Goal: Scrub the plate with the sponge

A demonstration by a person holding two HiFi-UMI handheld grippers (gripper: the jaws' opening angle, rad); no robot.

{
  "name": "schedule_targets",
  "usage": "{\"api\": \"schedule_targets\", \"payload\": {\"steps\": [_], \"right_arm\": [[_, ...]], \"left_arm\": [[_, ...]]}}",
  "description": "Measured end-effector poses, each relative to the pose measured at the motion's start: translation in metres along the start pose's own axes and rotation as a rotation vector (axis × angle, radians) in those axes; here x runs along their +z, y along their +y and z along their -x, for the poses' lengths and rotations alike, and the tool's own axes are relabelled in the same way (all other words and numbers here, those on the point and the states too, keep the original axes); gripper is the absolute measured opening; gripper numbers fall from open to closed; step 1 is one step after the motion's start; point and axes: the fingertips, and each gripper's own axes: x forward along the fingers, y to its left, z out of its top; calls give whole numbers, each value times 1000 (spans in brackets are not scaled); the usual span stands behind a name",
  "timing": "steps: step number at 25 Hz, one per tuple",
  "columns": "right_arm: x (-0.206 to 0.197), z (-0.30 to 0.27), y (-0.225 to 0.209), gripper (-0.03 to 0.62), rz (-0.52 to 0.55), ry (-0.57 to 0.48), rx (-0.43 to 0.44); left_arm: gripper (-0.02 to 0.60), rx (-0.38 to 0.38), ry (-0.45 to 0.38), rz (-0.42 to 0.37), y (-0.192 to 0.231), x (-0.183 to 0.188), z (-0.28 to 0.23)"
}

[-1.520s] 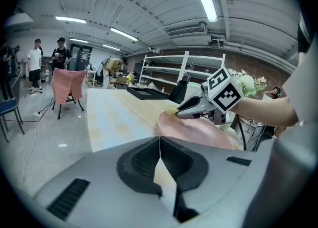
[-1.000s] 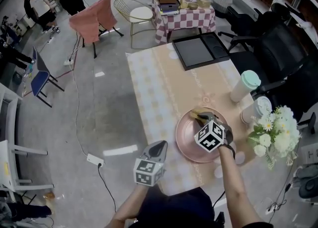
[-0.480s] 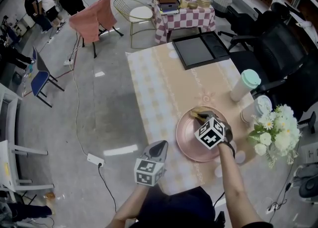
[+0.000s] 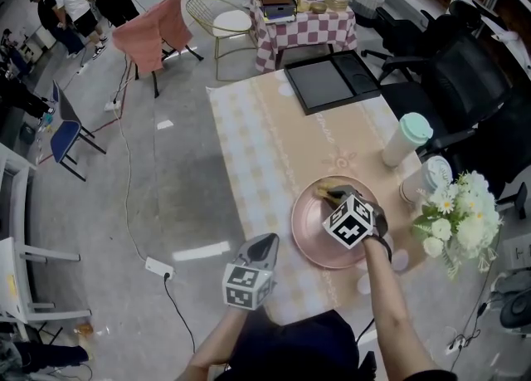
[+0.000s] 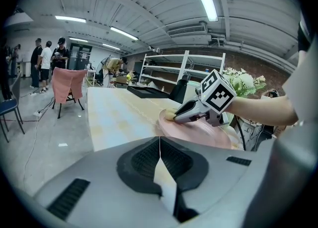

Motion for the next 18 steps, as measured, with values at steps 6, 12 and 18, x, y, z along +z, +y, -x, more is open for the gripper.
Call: {"api": "schedule_targets", "payload": {"steps": [6, 12, 18], "right_arm": [[-2, 2, 5, 54, -3, 0, 26], [-3, 5, 12, 54, 2, 5, 45], [-4, 7, 20, 54, 9, 12, 62]], "left_arm": [[12, -5, 9, -4, -2, -2, -1], [12, -10, 14, -7, -4, -3, 0], [12, -13, 12, -10, -5, -3, -1]]}}
